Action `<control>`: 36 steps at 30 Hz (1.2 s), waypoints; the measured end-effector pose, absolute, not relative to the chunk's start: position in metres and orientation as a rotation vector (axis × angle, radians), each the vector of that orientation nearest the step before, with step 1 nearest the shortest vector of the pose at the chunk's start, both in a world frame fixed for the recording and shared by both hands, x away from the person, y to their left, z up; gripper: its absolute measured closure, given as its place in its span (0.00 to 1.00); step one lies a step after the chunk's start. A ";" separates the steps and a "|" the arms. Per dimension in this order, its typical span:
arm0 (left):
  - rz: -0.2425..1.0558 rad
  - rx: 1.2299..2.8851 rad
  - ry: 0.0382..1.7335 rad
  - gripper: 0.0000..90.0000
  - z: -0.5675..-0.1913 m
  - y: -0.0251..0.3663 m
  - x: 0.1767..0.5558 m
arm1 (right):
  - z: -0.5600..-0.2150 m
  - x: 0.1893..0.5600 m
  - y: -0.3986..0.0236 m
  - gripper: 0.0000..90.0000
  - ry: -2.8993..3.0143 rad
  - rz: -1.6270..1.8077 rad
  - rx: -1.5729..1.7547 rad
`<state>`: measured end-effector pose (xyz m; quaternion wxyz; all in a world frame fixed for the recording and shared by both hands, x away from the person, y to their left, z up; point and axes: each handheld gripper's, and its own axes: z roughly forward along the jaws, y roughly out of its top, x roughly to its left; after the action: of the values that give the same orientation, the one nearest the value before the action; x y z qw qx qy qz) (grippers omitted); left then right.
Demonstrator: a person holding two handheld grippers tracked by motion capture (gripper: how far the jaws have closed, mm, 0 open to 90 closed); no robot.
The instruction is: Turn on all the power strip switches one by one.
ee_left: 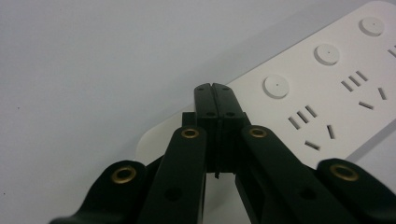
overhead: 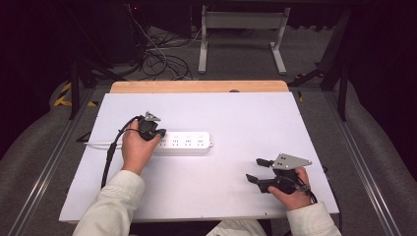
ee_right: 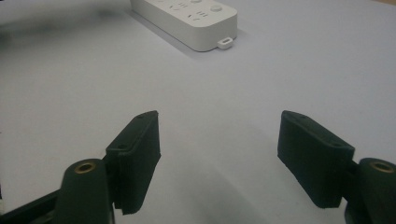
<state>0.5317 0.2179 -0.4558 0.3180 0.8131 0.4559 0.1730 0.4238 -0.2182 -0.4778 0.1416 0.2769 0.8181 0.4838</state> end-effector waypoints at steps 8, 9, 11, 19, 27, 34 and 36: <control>0.505 2.183 1.201 1.00 -0.454 0.211 0.531 | -0.479 0.424 -0.218 0.34 2.367 1.393 0.801; 0.512 2.181 1.202 1.00 -0.455 0.210 0.531 | -0.478 0.424 -0.218 0.34 2.367 1.393 0.801; 0.508 2.178 1.184 1.00 -0.455 0.212 0.531 | -0.478 0.424 -0.218 0.34 2.366 1.396 0.798; 0.499 2.128 1.113 1.00 -0.444 0.215 0.526 | -0.480 0.426 -0.218 0.34 2.373 1.391 0.807; 0.468 2.119 1.078 1.00 -0.444 0.202 0.525 | -0.479 0.425 -0.218 0.34 2.372 1.392 0.804; 0.449 2.135 1.058 1.00 -0.450 0.184 0.529 | -0.479 0.426 -0.219 0.34 2.374 1.399 0.804; 0.447 2.142 1.060 1.00 -0.452 0.182 0.530 | -0.479 0.426 -0.219 0.34 2.374 1.399 0.803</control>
<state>0.5299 0.1817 -0.4516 0.3475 0.8261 0.4088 0.1724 0.4260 -0.2190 -0.4795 0.1353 0.2772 0.8194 0.4831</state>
